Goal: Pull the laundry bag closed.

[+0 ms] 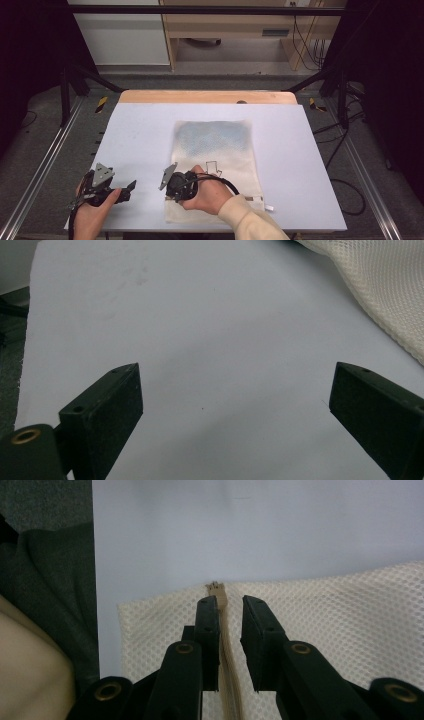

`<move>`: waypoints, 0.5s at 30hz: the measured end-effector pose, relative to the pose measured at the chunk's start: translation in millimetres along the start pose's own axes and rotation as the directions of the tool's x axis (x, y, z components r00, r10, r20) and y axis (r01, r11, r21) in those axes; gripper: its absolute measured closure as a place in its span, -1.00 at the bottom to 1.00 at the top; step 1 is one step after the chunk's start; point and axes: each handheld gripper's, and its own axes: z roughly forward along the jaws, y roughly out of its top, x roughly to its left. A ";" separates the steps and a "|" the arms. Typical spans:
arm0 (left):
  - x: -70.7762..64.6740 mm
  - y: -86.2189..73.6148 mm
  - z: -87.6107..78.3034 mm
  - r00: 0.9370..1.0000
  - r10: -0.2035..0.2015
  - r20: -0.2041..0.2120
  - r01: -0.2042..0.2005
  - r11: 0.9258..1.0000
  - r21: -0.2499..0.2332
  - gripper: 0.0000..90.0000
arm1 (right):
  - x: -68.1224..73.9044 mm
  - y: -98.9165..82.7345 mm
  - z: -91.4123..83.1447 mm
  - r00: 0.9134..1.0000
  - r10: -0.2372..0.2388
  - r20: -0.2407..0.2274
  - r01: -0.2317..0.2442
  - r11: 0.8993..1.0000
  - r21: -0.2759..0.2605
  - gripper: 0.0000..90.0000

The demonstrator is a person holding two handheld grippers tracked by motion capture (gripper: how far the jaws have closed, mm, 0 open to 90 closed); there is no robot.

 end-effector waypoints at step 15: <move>1.4 1.5 0.4 1.000 0.001 0.008 -0.001 1.000 -0.008 -0.84 | -3.0 8.0 24.5 0.998 0.037 -0.045 -0.035 0.998 0.044 0.57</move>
